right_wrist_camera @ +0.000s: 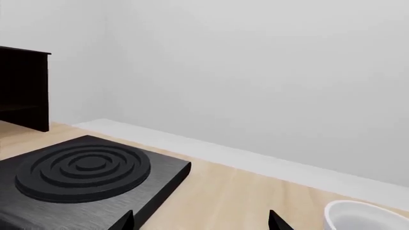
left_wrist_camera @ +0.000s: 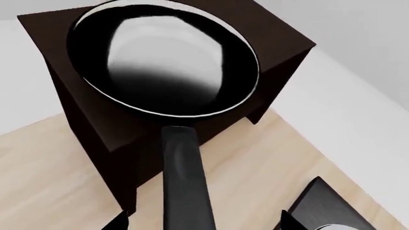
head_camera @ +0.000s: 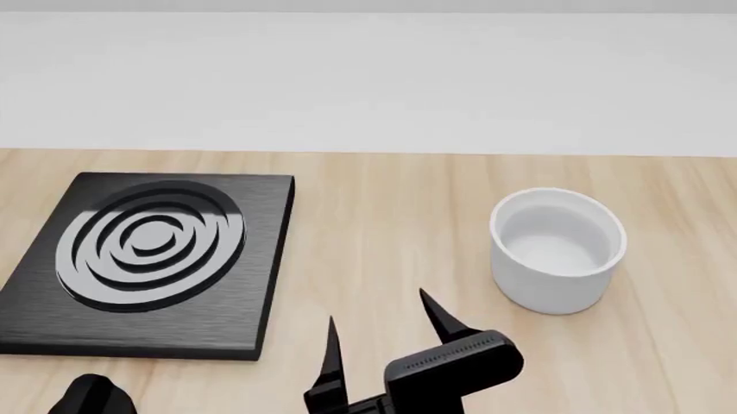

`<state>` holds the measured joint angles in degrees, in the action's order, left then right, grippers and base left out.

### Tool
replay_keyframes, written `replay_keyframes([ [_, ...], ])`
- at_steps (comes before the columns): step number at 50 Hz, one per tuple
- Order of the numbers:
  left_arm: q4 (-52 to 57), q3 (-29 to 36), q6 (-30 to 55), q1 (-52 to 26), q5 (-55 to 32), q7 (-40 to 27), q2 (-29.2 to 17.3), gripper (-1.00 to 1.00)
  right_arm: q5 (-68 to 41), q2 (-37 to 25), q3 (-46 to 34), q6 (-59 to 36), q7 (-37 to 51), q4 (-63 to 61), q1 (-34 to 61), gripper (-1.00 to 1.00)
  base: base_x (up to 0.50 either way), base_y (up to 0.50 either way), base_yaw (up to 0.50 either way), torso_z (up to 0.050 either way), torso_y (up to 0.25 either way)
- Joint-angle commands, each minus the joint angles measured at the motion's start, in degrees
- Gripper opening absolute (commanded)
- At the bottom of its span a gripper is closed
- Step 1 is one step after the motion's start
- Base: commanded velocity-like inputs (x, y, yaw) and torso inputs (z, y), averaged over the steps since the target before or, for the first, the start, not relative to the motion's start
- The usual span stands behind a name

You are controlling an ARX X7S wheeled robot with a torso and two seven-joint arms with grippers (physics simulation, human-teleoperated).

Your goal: Put the frying pan on the cabinet shelf.

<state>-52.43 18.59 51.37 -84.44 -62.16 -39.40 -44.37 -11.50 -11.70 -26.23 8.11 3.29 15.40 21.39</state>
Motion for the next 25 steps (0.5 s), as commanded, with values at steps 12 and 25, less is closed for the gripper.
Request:
replay_keyframes([
  [12,-1.35,5.39,0.95,-7.88,6.15,4.76,0.01,1.0,0.13,0.56,-0.11,0.33,-0.52,0.9,0.28,1.0,0.0,0.0,0.0,0.0,0.0],
  [25,13.76,1.23,6.14,-2.03,-0.29,-1.03,-4.69,1.0,-0.11,0.65,-0.5,0.58,-0.37,1.29,0.44,1.0,0.0,0.0,0.0,0.0,0.0],
])
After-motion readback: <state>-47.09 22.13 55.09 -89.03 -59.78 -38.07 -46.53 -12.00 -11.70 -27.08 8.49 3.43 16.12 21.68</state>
